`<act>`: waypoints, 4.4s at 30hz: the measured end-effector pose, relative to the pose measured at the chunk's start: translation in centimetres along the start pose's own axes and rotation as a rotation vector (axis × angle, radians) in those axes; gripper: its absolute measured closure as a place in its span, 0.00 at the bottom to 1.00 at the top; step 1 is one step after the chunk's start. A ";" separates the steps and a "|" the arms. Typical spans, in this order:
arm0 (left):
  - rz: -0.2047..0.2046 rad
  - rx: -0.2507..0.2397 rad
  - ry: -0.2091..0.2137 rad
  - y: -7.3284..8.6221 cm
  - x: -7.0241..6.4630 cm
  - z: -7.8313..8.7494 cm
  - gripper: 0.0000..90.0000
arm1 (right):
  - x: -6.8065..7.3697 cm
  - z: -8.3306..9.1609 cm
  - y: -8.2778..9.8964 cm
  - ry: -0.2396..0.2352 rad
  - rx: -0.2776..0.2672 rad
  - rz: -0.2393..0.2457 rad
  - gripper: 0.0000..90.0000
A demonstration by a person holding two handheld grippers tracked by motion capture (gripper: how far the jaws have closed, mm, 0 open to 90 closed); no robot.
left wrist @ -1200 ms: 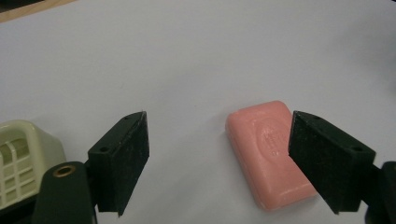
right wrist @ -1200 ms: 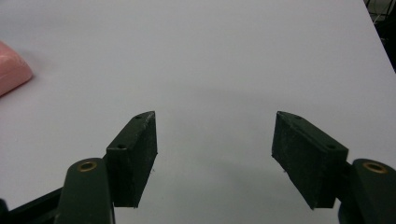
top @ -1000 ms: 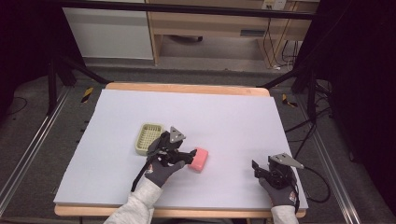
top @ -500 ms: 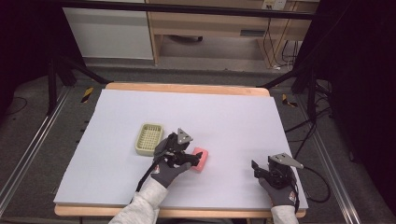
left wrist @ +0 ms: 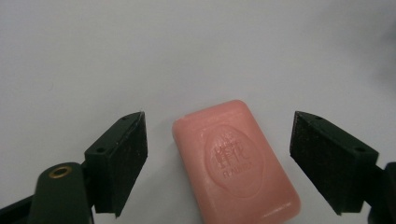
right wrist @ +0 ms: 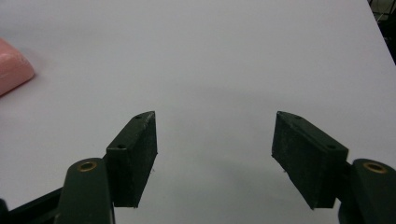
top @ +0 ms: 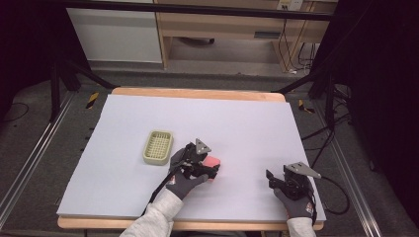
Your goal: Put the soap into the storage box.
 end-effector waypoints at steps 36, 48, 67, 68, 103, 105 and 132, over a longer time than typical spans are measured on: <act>0.003 0.090 -0.004 1.8 -1.2 -2.5 0.29 | 0.1 -0.1 0.2 -0.002 0.015 0.003 0.36; -0.008 0.100 -0.005 2.0 -1.2 -2.4 0.40 | 0.1 -0.1 0.2 -0.002 0.015 0.004 0.37; -0.036 0.105 0.012 2.1 -1.4 -2.1 0.41 | -0.1 -0.1 0.2 0.000 0.013 0.006 0.37; -0.038 0.106 0.011 2.1 -1.4 -2.1 0.41 | 0.0 -0.1 0.2 -0.001 0.013 0.006 0.37; -0.037 0.056 0.037 1.1 1.6 2.7 0.41 | -0.1 -0.1 0.2 0.005 0.009 0.007 0.37; -0.036 0.057 0.035 1.1 1.9 2.8 0.41 | 0.0 -0.1 0.2 0.003 0.010 0.004 0.37; 0.014 0.030 -0.005 2.2 6.4 5.7 0.41 | 0.1 -0.2 0.2 -0.002 0.010 0.005 0.37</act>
Point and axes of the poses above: each handheld gripper's, and its own axes: z roughly backward along the jaws, y roughly out of its underside, x roughly to its left, the point moved 9 cm from there along -z, roughly forward along the jaws, and after that the axes turned 14 degrees about -y, right-handed, at the moved point
